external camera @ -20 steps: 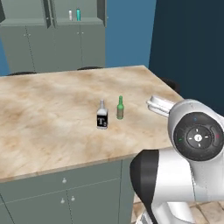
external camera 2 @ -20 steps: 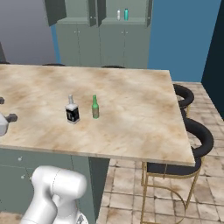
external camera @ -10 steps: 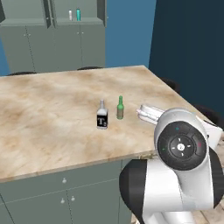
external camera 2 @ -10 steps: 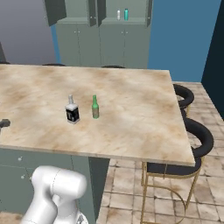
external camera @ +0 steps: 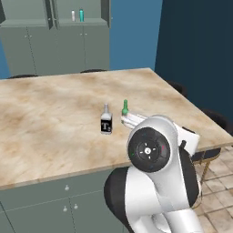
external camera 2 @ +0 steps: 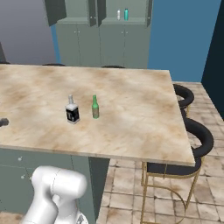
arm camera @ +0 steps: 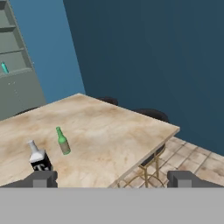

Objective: Sort all alcoholic drinks to one cabinet, and non-alcoholic drinks to the other.

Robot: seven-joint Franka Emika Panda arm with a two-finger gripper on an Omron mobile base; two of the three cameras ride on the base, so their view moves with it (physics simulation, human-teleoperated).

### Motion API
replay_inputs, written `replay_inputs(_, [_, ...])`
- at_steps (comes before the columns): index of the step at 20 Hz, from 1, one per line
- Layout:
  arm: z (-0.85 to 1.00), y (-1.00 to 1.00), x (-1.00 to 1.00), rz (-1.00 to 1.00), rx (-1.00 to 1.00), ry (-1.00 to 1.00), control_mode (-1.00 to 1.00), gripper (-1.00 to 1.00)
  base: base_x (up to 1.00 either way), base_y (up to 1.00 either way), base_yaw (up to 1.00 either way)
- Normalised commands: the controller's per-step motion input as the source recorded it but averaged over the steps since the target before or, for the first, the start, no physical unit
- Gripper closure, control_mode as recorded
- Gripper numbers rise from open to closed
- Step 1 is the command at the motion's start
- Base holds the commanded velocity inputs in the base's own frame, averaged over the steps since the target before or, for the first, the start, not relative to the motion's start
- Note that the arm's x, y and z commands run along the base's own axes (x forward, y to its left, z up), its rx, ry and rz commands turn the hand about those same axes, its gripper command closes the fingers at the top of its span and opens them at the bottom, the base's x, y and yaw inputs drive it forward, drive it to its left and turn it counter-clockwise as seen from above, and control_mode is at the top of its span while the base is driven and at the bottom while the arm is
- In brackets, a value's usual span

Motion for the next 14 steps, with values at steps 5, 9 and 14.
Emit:
replay_inputs(5, [-0.19, 0.07, 0.67, -0.01, -0.04, 0.01, -1.00, -1.00, 0.00, 0.00, 0.00])
replay_inputs(9, [-0.17, 0.01, 0.57, 0.00, 0.00, 0.00, -1.00, -1.00, 0.00, 0.00, 0.00])
replay_inputs(14, [-0.20, 0.00, 0.33, 0.00, 0.00, 0.00, -1.00, -1.00, 0.00, 0.00, 0.00])
